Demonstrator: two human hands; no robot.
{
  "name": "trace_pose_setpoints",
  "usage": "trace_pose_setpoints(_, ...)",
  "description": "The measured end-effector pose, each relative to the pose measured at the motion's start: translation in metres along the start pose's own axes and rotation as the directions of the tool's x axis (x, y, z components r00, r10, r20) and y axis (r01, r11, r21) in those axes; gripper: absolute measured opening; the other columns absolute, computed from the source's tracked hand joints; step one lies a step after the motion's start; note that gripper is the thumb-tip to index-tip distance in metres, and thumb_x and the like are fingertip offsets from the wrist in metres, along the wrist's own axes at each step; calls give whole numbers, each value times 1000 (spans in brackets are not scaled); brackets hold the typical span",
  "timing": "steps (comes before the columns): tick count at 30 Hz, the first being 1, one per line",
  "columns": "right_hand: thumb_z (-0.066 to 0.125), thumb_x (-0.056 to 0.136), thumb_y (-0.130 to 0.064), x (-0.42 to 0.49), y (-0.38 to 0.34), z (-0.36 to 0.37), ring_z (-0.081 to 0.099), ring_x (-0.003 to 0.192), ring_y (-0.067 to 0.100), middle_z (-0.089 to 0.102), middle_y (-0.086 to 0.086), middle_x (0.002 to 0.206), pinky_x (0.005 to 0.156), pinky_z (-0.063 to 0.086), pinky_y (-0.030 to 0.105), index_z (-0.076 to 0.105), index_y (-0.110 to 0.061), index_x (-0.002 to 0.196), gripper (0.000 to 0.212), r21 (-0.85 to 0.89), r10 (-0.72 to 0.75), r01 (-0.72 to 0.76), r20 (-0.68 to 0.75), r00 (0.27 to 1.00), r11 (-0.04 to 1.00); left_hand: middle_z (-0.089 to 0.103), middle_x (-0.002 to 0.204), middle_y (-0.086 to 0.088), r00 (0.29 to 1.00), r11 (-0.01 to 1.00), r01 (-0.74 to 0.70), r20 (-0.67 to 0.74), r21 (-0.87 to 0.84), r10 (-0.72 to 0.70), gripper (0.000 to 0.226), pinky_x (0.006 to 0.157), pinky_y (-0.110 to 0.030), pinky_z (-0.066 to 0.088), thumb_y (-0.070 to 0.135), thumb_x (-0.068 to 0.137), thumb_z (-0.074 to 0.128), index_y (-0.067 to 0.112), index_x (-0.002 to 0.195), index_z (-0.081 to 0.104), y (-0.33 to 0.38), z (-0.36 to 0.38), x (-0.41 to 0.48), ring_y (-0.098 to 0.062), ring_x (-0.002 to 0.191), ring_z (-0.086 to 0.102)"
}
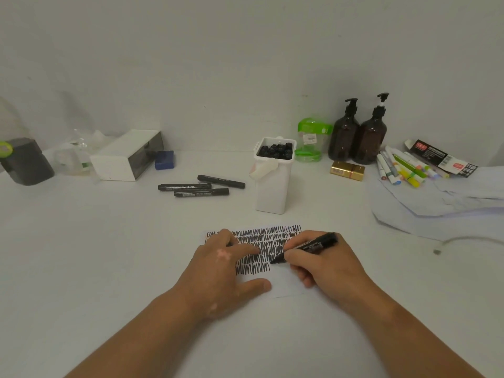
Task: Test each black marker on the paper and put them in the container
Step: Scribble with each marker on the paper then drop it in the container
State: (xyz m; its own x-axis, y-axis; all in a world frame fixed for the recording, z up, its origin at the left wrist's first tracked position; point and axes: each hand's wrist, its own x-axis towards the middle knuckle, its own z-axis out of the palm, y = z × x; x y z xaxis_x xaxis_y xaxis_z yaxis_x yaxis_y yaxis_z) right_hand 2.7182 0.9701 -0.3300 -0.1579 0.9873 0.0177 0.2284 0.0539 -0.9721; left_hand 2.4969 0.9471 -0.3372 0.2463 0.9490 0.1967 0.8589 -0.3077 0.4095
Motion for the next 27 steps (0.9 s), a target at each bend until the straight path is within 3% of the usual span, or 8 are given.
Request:
trace_pose_setpoints(10,71,69,-30,0,2,0,57,46,16,64,3,53,48,49,25,77,-25,83,16,-133,-11,15,31,999,991,45,108,13,1000,1000,11,1,17,-11,69,97,-27,42,76,72,67,46,134,57,-2,2,0,-9,104,47)
trace_pose_setpoints(27,69,67,-32,0,-1,-1,56,47,12,65,-5,53,50,45,28,74,-26,77,13,-194,23,-28,-29,999,981,44,108,13,1000,1000,21,14,14,-22,69,98,-28,42,76,72,66,46,133,57,-1,2,1,-9,106,46)
